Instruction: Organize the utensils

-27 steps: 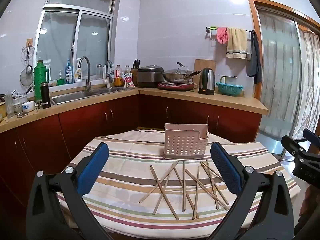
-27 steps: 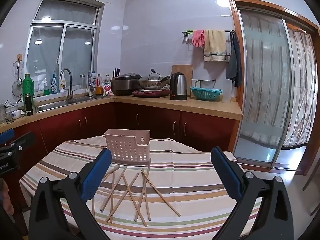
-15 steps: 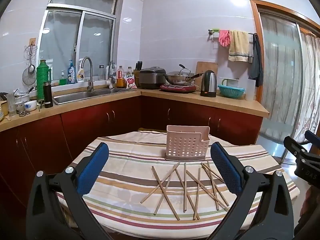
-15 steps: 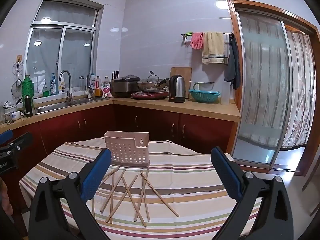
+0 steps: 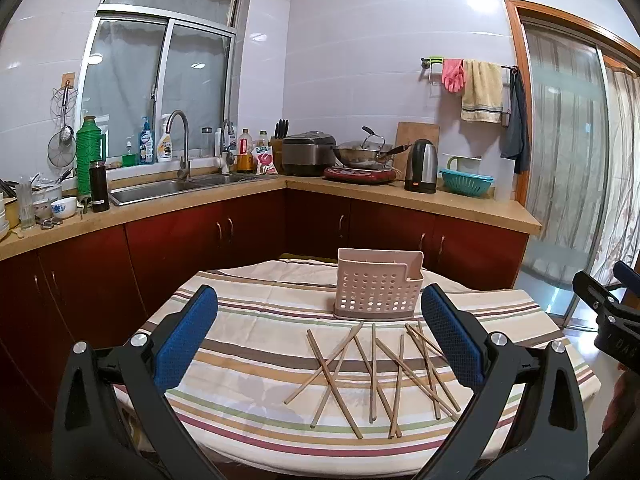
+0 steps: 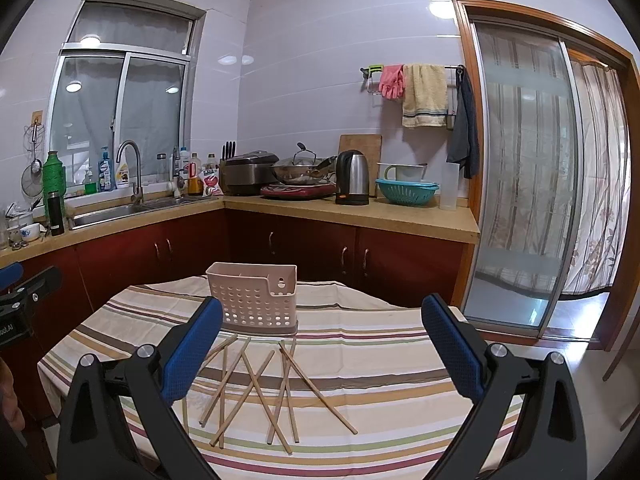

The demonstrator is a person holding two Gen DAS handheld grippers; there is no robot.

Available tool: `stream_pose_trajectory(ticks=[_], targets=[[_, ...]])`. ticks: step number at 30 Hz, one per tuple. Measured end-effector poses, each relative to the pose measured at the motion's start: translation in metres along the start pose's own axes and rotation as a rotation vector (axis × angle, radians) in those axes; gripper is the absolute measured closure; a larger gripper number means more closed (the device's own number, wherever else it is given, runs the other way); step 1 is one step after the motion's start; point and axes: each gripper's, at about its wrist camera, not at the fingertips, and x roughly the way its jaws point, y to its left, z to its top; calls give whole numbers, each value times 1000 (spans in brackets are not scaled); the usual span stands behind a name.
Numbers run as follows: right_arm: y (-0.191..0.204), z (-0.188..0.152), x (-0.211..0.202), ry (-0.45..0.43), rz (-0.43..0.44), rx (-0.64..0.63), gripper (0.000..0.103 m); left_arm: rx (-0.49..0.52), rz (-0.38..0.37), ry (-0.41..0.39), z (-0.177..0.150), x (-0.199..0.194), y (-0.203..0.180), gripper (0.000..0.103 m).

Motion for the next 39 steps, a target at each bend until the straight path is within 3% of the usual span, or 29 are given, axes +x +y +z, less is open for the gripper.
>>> stream_pose_trajectory(ticks=[39], targets=[[0, -3, 2, 2, 2, -2, 6, -9, 9, 10, -11, 7, 9, 4]])
